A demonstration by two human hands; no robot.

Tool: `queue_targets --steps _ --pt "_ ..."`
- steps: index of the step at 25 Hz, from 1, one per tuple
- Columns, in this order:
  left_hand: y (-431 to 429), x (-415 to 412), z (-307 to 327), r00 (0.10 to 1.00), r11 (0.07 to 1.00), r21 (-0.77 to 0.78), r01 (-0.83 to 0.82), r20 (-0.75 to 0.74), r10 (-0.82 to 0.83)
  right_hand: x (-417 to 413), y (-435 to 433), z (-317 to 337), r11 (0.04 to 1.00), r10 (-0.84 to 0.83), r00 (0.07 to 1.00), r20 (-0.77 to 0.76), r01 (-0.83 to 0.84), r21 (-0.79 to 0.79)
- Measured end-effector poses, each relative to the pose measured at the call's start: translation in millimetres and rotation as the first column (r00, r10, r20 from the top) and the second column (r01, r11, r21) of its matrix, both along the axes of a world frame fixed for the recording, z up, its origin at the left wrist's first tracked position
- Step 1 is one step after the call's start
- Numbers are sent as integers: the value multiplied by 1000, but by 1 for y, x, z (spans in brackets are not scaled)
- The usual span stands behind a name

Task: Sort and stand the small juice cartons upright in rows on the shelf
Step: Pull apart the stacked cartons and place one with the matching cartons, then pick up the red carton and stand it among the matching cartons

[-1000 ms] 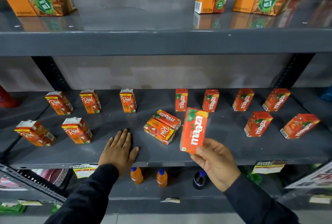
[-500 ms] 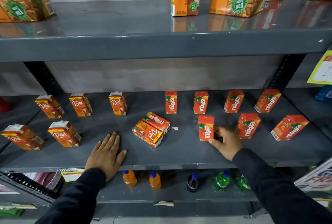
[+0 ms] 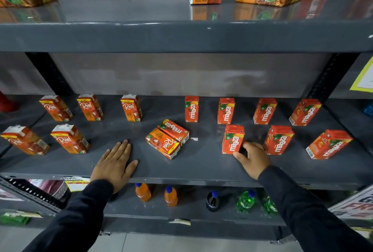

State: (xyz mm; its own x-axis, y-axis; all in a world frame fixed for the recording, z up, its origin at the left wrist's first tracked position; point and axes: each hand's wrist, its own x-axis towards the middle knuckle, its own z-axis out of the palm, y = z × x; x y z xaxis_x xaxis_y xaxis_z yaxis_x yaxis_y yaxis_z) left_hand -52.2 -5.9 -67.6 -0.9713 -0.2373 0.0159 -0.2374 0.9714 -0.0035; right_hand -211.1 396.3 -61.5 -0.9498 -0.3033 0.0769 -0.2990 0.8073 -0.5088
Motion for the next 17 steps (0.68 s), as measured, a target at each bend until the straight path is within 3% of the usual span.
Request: queue_targets --steps 2,4,5,7,9,13,15,17 --pt "1 0 2 1000 1000 5 -1 1 1 15 -1 5 986 -85 996 -25 80 -143" --pt "2 1 3 1000 1000 5 1 7 -1 47 -8 2 870 -257 965 -47 210 -446" --pt "2 1 3 1000 1000 -1 3 4 -3 68 -16 -2 827 -262 961 -86 178 -533" --pt "1 1 3 1000 1000 -10 6 -11 -6 108 -44 -4 851 -44 982 -184 -60 -522" --pt "0 1 3 1000 1000 0 15 -13 -15 119 -77 0 850 146 972 -182 -217 -480" --pt "-1 1 4 1000 999 36 19 -14 -19 81 -137 24 820 81 997 -14 -75 -568" --pt "-2 1 4 999 998 51 31 -11 -30 52 -155 31 865 21 994 109 36 -501" --pt "-3 1 5 999 998 58 38 -13 -37 25 -168 35 936 -37 981 189 100 -336"
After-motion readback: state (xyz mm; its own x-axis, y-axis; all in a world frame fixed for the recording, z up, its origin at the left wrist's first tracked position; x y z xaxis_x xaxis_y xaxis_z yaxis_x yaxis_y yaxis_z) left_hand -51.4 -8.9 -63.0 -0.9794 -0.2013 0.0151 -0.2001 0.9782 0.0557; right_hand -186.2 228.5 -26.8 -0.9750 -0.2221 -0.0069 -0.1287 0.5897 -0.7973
